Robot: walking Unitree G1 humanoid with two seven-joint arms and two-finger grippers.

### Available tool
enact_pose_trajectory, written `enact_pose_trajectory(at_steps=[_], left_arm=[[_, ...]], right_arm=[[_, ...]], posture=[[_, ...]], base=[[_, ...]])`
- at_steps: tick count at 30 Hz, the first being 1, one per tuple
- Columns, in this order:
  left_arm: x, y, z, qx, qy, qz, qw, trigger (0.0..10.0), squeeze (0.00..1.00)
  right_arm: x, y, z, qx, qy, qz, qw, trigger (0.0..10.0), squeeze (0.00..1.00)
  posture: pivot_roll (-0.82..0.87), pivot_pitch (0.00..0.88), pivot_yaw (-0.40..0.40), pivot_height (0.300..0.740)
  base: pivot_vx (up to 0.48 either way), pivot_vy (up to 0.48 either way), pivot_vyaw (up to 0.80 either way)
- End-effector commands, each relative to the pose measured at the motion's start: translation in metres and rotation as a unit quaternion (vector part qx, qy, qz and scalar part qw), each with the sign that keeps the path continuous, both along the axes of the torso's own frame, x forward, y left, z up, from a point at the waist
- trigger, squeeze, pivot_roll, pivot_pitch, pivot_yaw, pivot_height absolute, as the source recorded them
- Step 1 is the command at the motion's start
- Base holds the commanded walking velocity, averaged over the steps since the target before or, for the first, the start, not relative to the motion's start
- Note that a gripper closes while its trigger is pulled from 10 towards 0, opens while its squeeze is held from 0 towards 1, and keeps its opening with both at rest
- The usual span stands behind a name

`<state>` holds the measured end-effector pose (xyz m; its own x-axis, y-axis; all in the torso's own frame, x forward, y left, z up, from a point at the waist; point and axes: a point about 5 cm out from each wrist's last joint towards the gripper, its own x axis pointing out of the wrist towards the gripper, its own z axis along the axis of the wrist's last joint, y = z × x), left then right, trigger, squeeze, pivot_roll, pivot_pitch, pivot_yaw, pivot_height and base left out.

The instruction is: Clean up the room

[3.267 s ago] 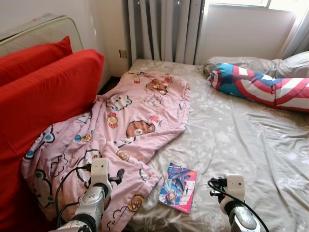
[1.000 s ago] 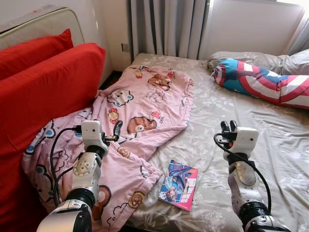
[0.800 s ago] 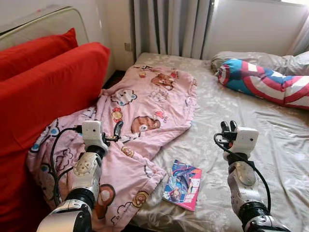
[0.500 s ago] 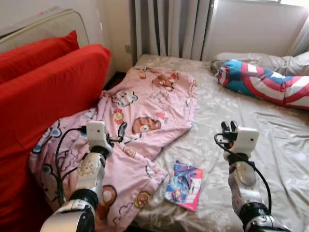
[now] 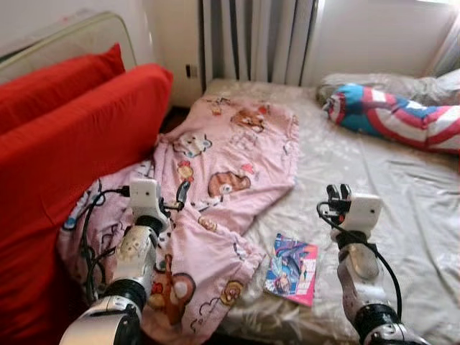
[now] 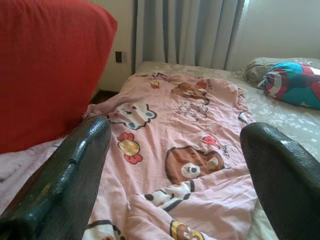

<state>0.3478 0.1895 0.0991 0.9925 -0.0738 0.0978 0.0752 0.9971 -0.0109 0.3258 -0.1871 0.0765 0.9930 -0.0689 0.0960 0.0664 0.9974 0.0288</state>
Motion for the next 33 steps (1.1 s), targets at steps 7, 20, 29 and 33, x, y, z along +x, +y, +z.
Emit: enact_pose_trajectory(at_steps=[7, 20, 29, 33], left_arm=[[0.0013, -0.0039, 0.0007, -0.001, 0.001, -0.007, 1.0, 10.0, 0.0], [0.0008, -0.0054, -0.0006, -0.002, 0.003, -0.01, 1.0, 10.0, 0.0], [-0.0003, -0.006, -0.0024, -0.003, 0.004, -0.008, 1.0, 10.0, 0.0], [0.0001, -0.0053, -0.0015, -0.003, 0.003, -0.006, 1.0, 10.0, 0.0]], right_arm=[[0.0015, -0.0034, 0.0032, 0.001, -0.003, -0.008, 1.0, 10.0, 0.0], [0.0036, -0.0038, 0.0022, -0.004, 0.01, -0.011, 1.0, 10.0, 0.0], [0.0019, -0.0037, 0.0038, -0.009, -0.003, -0.009, 1.0, 10.0, 0.0], [0.0016, -0.004, 0.0037, -0.009, -0.004, -0.011, 1.0, 10.0, 0.0]], posture=[[-0.05, 0.0, -0.012, 0.74], [-0.05, 0.0, -0.011, 0.736], [-0.05, 0.0, -0.01, 0.687], [-0.05, 0.0, -0.009, 0.687]], base=[[0.0, 0.0, 0.0], [0.0, 0.0, 0.0], [0.0, 0.0, 0.0], [0.0, 0.0, 0.0]])
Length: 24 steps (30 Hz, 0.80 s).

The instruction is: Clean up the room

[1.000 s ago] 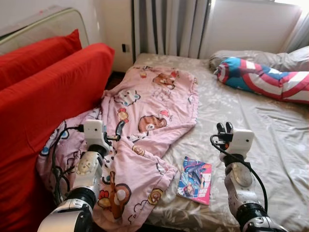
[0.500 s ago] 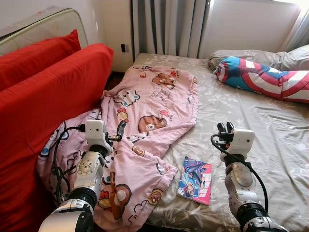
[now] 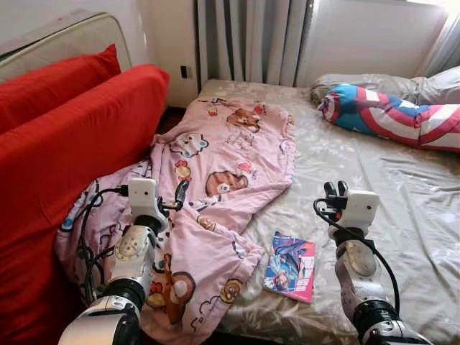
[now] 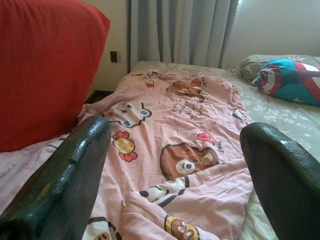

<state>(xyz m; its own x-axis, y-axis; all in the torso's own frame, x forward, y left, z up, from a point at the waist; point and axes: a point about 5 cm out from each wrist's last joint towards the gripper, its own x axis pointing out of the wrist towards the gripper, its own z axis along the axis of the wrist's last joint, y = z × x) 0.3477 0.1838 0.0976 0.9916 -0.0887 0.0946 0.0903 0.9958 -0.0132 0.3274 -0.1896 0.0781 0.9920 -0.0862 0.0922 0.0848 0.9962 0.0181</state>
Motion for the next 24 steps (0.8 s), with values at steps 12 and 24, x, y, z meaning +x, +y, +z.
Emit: enact_pose_trajectory(at_steps=[12, 24], left_arm=[[0.0012, 0.0009, 0.002, -0.004, -0.002, 0.003, 1.0, 10.0, 0.0], [0.0001, 0.0014, 0.0004, -0.015, -0.001, 0.007, 1.0, 10.0, 0.0]], right_arm=[[0.0007, -0.0016, 0.0014, -0.014, -0.002, 0.001, 1.0, 10.0, 0.0], [0.0019, -0.0016, 0.0011, -0.029, 0.006, -0.001, 1.0, 10.0, 0.0]], posture=[[-0.04, 0.0, -0.011, 0.687], [-0.05, 0.0, -0.004, 0.687]], base=[[0.0, 0.0, 0.0], [0.0, 0.0, 0.0]])
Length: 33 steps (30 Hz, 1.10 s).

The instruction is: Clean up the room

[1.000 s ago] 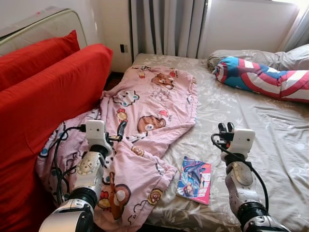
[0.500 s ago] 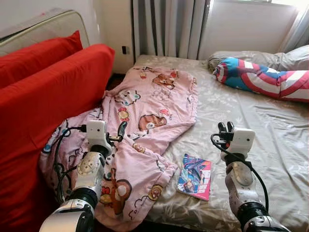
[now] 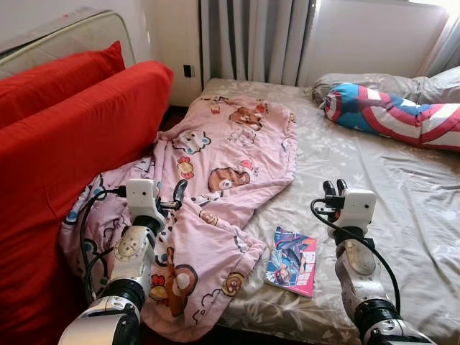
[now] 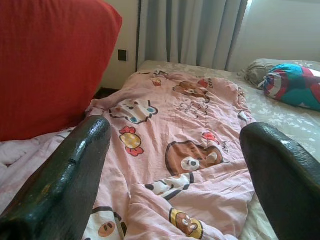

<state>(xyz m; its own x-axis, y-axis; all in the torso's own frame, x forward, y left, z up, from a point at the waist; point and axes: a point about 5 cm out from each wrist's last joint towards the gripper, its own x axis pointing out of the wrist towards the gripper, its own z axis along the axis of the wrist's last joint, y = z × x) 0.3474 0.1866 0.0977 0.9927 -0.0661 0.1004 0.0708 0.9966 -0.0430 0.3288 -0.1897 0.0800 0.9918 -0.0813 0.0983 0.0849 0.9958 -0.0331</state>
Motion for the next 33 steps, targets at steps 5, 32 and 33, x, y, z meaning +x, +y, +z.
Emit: enact_pose_trajectory(at_steps=[5, 32, 33], left_arm=[[-0.003, -0.003, -0.005, -0.002, 0.003, -0.004, 1.0, 10.0, 0.0], [-0.065, 0.048, -0.024, 0.05, -0.002, 0.028, 0.998, 10.0, 0.0], [-0.067, 0.049, -0.023, 0.049, -0.003, 0.032, 0.998, 10.0, 0.0]], right_arm=[[-0.003, 0.003, -0.003, -0.014, 0.003, 0.013, 1.0, 10.0, 0.0], [-0.052, -0.007, -0.01, -0.035, -0.021, 0.048, 0.998, 10.0, 0.0], [-0.054, -0.008, -0.009, -0.033, -0.022, 0.045, 0.998, 10.0, 0.0]], posture=[[-0.06, 0.0, 0.001, 0.687], [-0.06, 0.0, 0.009, 0.687], [-0.06, 0.0, 0.004, 0.687]], base=[[0.0, 0.0, 0.0], [0.0, 0.0, 0.0], [0.0, 0.0, 0.0]])
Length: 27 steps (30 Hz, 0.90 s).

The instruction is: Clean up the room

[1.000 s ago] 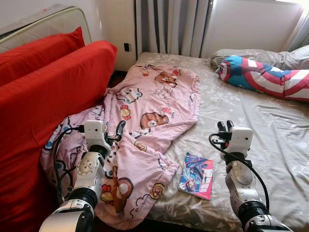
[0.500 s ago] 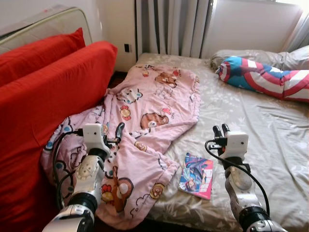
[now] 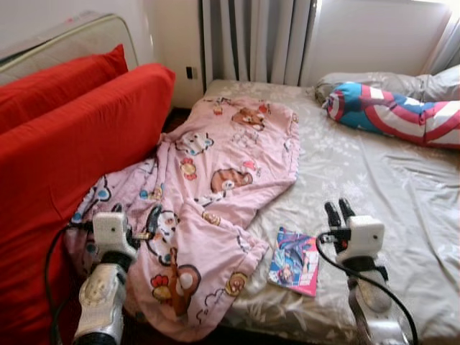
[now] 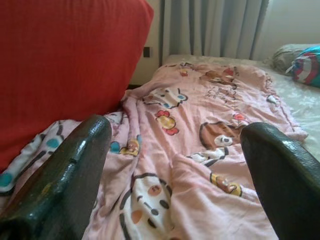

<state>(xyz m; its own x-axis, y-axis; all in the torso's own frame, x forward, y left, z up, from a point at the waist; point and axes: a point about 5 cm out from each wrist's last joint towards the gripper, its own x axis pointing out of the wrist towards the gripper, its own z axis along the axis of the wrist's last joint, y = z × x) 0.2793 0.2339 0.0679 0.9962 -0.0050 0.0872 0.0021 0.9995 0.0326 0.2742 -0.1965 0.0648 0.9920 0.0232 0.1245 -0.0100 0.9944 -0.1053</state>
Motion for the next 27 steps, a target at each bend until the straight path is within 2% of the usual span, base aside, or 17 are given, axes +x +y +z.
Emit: enact_pose_trajectory(at_steps=[1, 4, 7, 10, 16, 27], left_arm=[[-0.001, 0.002, 0.007, 0.011, -0.01, 0.0, 1.0, 10.0, 0.0], [-0.011, 0.001, 0.004, 0.013, -0.006, -0.003, 1.0, 10.0, 0.0], [-0.025, 0.002, 0.002, 0.011, 0.004, 0.001, 1.0, 10.0, 0.0], [-0.029, 0.002, 0.001, 0.008, 0.01, 0.004, 1.0, 10.0, 0.0], [-0.028, -0.005, 0.001, 0.006, 0.017, -0.002, 1.0, 10.0, 0.0], [-0.029, -0.008, 0.013, -0.001, 0.013, -0.003, 1.0, 10.0, 0.0]], right_arm=[[0.0, -0.001, 0.007, 0.005, -0.01, -0.004, 1.0, 10.0, 0.0], [-0.009, -0.003, 0.007, -0.002, -0.003, -0.01, 1.0, 10.0, 0.0], [-0.022, -0.002, 0.0, 0.001, 0.026, -0.009, 1.0, 10.0, 0.0], [-0.026, -0.001, -0.001, -0.003, 0.029, -0.004, 1.0, 10.0, 0.0], [-0.019, -0.004, 0.015, 0.011, 0.005, -0.023, 1.0, 10.0, 0.0], [-0.03, -0.004, 0.014, 0.014, 0.026, -0.033, 0.999, 10.0, 0.0]], posture=[[-0.05, 0.0, 0.001, 0.687], [-0.04, 0.0, -0.007, 0.687], [-0.05, 0.0, 0.003, 0.677], [-0.05, 0.003, 0.007, 0.662], [-0.06, 0.016, 0.012, 0.658], [-0.06, 0.035, 0.006, 0.658]], base=[[0.0, 0.0, 0.0], [0.0, 0.0, 0.0], [0.0, 0.0, 0.0], [0.0, 0.0, 0.0], [0.0, 0.0, 0.0], [0.0, 0.0, 0.0]])
